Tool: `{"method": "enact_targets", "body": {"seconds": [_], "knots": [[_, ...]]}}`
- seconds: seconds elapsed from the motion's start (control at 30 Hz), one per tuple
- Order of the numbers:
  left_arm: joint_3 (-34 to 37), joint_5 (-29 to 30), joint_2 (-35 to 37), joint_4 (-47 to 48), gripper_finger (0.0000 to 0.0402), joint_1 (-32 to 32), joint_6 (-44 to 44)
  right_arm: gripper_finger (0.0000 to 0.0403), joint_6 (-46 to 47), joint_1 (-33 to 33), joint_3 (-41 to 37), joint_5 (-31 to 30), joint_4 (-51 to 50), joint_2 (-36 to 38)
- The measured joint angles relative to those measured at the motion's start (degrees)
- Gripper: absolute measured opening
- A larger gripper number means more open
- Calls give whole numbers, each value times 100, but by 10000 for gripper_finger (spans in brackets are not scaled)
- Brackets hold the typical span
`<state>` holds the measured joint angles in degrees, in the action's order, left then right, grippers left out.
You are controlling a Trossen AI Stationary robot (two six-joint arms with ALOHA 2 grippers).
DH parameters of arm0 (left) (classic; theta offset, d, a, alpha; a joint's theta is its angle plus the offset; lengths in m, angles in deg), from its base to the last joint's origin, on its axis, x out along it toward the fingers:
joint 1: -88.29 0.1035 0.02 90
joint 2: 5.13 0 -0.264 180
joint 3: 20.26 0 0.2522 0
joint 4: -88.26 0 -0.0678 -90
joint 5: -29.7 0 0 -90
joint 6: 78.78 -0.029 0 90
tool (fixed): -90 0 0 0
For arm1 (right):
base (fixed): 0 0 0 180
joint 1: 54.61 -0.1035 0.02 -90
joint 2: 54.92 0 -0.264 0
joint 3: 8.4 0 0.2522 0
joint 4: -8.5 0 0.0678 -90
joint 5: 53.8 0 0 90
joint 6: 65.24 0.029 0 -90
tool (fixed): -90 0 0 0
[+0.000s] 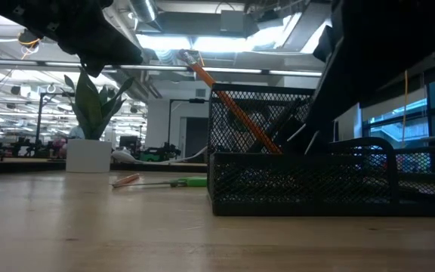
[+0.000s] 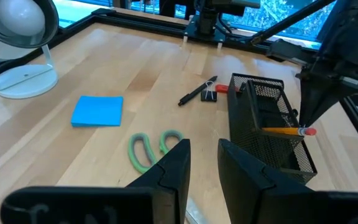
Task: Pick and place office supplies into organizer
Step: Put the bottom binder clip into the desk organizer
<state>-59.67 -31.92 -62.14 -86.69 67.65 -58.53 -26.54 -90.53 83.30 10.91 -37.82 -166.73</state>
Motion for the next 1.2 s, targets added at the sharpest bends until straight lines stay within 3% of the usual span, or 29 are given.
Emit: {"method": "enact_targets", "body": {"seconds": [0.93,1.2], "knots": [[0,0,0,-2,75,1,2,6,7,127,0,-3,63,0],[0,0,0,-2,75,1,2,24,138,127,2,106,63,0]]}}
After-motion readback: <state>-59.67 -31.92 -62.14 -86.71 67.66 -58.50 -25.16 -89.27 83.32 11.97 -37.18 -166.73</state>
